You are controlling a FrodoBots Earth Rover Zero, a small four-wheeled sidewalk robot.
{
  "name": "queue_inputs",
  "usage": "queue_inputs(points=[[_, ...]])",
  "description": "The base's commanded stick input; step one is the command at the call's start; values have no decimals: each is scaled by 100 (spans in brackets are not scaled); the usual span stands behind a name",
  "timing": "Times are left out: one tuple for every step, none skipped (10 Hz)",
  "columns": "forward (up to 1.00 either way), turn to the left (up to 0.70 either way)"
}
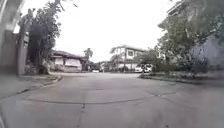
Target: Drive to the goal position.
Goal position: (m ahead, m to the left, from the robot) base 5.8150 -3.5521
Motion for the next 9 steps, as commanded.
queue_inputs(points=[[100, -21], [100, -20], [100, 0], [100, 0], [100, -1], [100, -11], [100, -40], [100, -26], [100, 0]])
